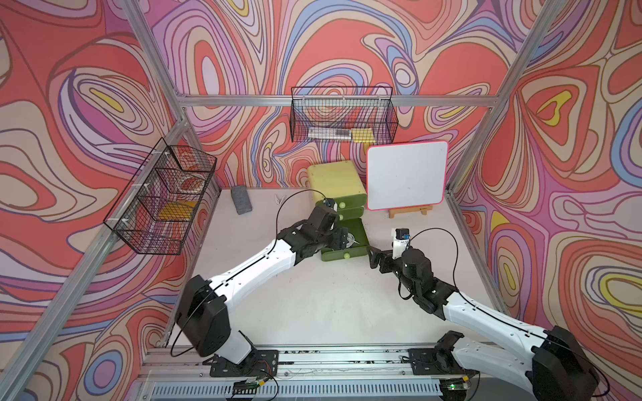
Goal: Place the wired earphones into the drawer by color
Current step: Place the wired earphones in the drawer, then close the drawer in the storage box.
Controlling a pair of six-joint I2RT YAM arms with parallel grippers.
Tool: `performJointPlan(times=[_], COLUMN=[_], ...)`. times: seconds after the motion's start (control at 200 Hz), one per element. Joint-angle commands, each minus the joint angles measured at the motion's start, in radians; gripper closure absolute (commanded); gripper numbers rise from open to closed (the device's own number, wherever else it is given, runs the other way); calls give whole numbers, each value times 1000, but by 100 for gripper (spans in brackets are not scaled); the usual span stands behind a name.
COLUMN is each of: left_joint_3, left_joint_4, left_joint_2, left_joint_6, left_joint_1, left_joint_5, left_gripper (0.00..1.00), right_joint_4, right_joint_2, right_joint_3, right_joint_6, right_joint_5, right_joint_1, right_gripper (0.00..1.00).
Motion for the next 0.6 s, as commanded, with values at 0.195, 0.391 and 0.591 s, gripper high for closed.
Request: performJointPlan(times=[0.195, 0.391, 0.591], left_joint_3=[-310, -525, -603], left_joint_4=[95, 311, 372], left_joint_2=[-228, -344, -386], left_joint_6=[81, 140, 146], left_joint_1=[57, 61, 63], left_joint_5=[-11, -55, -30], left_gripper=[1, 1, 1], right_joint_4=[-181, -316, -263], right_joint_2=[92, 147, 222], right_joint_3=[92, 201, 228], right_joint_6=[146, 211, 278], right_joint_5=[-139, -154, -114], right_joint_1=[5, 20, 56], right_gripper=[2, 2, 2])
